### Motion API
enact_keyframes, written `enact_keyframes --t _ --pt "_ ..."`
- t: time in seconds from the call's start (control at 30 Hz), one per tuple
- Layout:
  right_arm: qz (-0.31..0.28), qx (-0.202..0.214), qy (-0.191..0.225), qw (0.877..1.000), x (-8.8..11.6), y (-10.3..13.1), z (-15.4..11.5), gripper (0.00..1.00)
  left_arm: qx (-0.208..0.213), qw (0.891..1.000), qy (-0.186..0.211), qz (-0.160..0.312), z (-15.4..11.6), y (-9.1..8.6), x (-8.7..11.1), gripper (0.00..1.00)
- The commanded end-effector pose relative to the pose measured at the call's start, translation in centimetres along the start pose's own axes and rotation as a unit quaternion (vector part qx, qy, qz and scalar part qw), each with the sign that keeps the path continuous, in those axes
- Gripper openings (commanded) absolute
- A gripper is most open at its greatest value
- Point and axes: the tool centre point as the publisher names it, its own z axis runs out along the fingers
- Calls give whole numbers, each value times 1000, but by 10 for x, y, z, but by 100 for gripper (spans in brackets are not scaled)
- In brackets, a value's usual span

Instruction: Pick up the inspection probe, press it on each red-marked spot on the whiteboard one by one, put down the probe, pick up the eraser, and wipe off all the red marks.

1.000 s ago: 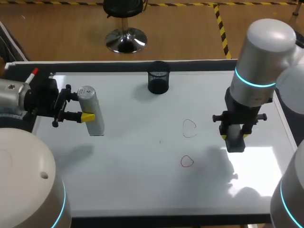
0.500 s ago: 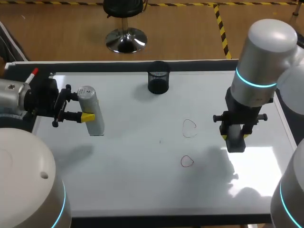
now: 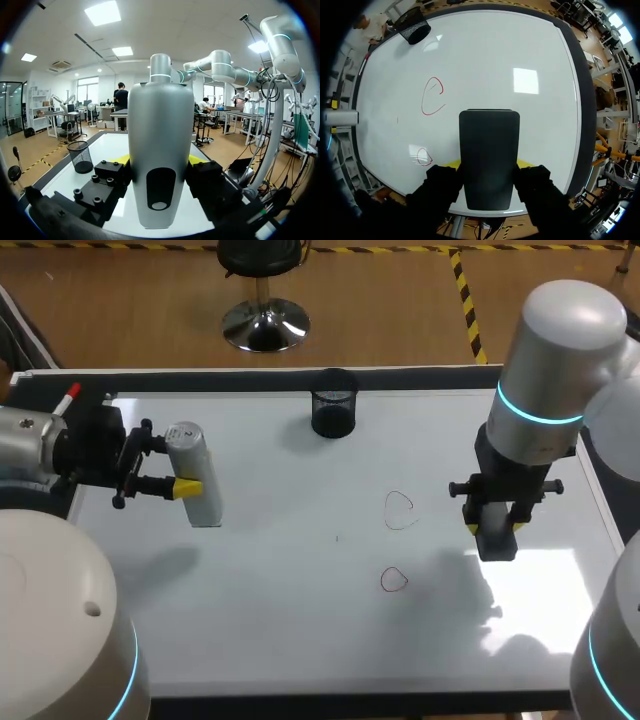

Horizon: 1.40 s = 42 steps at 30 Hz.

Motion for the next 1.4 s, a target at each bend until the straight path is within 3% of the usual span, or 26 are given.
enact_keyframes --t 0.03,0.77,1.4 --pt "-1 -1 1 1000 -1 -1 -1 0 0 1000 -5 -2 13 1 0 0" --pt "-1 -1 1 1000 -1 -1 -1 0 22 1000 -2 -18 73 -7 27 0" --pt "-1 -1 1 1000 -1 -1 -1 0 31 999 13 -13 126 -12 31 0"
